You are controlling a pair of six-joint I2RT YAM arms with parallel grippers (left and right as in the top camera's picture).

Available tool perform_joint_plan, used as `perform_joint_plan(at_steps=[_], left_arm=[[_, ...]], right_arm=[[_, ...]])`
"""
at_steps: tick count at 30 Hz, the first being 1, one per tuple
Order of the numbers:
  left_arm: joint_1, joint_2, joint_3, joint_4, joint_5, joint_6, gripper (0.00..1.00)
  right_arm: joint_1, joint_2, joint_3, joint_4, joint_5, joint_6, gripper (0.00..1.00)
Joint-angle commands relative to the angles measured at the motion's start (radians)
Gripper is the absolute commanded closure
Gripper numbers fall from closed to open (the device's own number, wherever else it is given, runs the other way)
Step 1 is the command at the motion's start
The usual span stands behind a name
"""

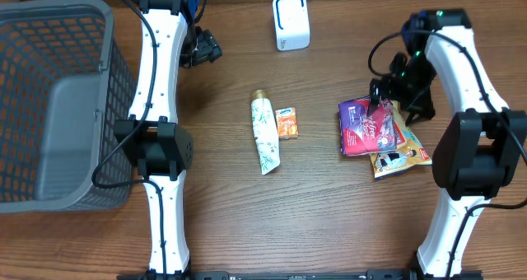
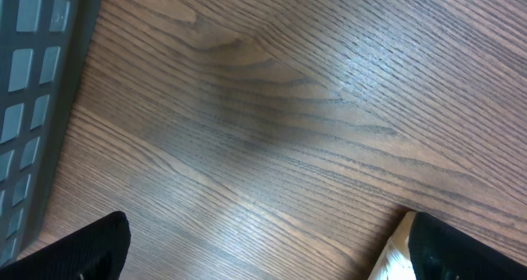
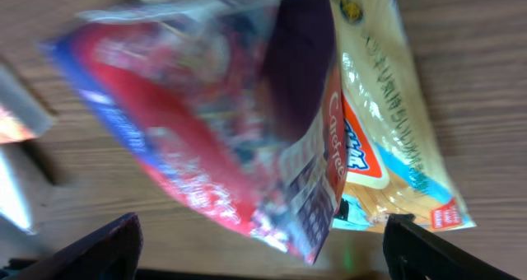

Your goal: Scan the item barcode

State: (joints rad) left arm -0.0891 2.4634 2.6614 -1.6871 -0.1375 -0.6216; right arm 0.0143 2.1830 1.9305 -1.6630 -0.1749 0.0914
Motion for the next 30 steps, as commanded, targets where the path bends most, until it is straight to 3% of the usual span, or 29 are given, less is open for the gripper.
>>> perform_joint_plan(at_steps=[1,2,6,10,21,23,27,30], left_arm=[[0.004,-0.036,0.009,-0.003,0.008,0.016,0.00],[0.004,-0.036,0.009,-0.003,0.008,0.016,0.00],[0.004,-0.036,0.009,-0.003,0.008,0.016,0.00],[0.004,-0.036,0.009,-0.003,0.008,0.016,0.00],[0.004,-0.037,0.009,-0.003,0.008,0.016,0.00],[0.004,-0.036,0.009,-0.003,0.008,0.016,0.00],[0.004,-0.036,0.009,-0.003,0.008,0.016,0.00],[0.004,-0.037,0.009,-0.003,0.008,0.016,0.00]], right_arm=[[-0.002,-0.023,-0.109,0.062,0.016,-0.011,0.14],[-0.002,-0.023,-0.132,0.087,0.016,-0.010,0.20],[-0.002,-0.023,-0.147,0.124,0.016,0.015,0.71],[-0.002,-0.023,-0.142,0.158,0.012,0.043,0.96],[-0.004,-0.023,0.033,0.263,-0.377,0.072,0.96],[-0.004,-0.023,0.087,0.303,-0.397,0.161,0.96],[0.015,-0.023,0.141,0.539,-0.397,0.475,0.96],[0.048,-0.011,0.141,0.687,-0.397,0.589,0.96]])
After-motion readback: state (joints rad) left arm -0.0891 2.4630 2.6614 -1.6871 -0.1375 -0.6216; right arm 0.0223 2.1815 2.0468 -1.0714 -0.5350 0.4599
